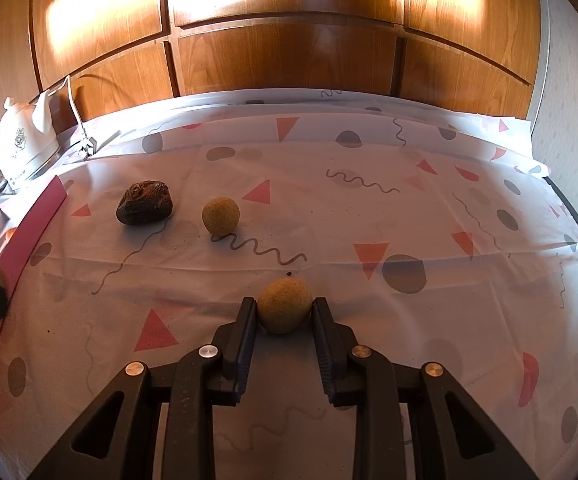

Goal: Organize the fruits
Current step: 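Lower the cut yam piece into the tray and open the left tool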

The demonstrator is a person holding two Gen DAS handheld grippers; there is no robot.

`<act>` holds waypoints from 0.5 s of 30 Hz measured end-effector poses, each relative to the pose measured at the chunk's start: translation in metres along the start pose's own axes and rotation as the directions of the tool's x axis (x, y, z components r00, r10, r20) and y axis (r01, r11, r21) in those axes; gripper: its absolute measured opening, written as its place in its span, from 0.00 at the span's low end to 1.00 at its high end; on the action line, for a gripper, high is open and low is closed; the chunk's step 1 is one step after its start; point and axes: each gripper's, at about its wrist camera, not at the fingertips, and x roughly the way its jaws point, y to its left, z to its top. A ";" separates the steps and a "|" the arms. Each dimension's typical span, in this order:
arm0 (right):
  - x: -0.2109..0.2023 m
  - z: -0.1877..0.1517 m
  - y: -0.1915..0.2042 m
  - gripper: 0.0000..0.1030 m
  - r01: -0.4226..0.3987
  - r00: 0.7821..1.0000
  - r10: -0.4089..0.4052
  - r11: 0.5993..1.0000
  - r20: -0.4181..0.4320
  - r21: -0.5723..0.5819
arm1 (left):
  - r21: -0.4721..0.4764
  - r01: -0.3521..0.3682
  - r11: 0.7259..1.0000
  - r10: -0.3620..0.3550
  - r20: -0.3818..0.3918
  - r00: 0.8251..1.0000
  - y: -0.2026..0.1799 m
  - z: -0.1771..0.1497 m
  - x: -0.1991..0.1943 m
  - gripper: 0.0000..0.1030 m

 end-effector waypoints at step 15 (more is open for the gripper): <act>0.000 0.001 0.006 0.27 0.031 1.000 -0.031 0.999 -0.005 -0.034 | -0.133 -0.059 0.989 0.060 0.009 0.998 0.070 -0.010 -0.036 0.24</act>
